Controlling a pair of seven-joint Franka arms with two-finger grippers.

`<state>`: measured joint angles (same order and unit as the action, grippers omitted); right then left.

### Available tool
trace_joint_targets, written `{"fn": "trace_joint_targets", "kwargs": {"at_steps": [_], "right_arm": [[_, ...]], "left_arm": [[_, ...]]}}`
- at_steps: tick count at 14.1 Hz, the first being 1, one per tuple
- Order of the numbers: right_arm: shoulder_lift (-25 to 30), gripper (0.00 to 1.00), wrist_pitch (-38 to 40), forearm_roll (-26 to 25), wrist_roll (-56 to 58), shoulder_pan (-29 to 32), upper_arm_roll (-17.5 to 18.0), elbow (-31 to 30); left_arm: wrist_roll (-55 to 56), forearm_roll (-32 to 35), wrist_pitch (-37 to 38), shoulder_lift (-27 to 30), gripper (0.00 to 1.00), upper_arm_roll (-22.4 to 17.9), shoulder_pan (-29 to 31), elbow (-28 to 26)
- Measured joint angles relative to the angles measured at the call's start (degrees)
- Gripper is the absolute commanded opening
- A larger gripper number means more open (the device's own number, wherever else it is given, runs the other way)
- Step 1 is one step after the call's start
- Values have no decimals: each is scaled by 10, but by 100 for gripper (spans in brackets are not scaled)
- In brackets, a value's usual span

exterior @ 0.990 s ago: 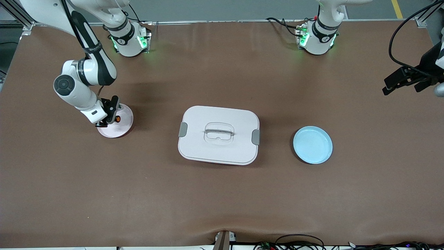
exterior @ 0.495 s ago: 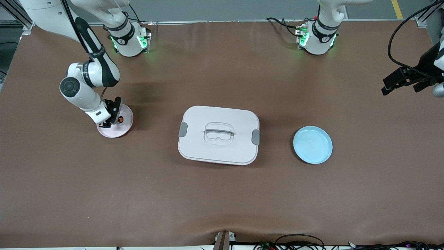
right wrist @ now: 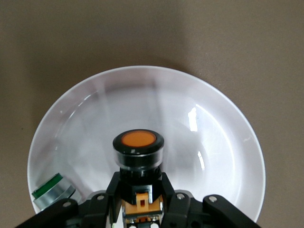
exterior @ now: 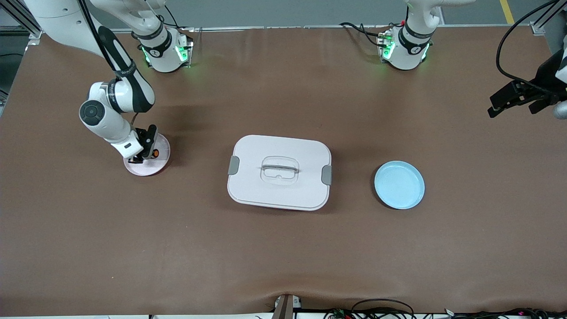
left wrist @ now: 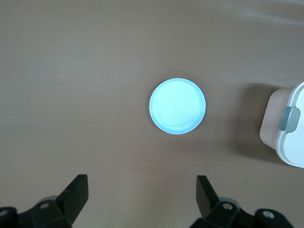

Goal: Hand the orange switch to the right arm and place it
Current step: 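Lower the switch onto the pink plate with the right gripper, then open the right gripper and raise it away from the plate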

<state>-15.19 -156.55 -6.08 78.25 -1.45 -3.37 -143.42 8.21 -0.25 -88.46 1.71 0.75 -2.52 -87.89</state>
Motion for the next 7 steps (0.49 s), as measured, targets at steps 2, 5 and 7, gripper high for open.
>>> {"fn": "trace_joint_targets", "kwargs": {"at_steps": [2, 5, 7], "right_arm": [[-1, 100, -1, 0, 0, 0, 0, 0], [0, 100, -3, 0, 0, 0, 0, 2], [4, 100, -8, 0, 0, 0, 0, 6]], "left_arm": [[0, 0, 1, 1, 100, 1, 0, 0], [0, 0, 2, 1, 100, 4, 0, 0], [0, 0, 2, 1, 100, 7, -1, 0]]}}
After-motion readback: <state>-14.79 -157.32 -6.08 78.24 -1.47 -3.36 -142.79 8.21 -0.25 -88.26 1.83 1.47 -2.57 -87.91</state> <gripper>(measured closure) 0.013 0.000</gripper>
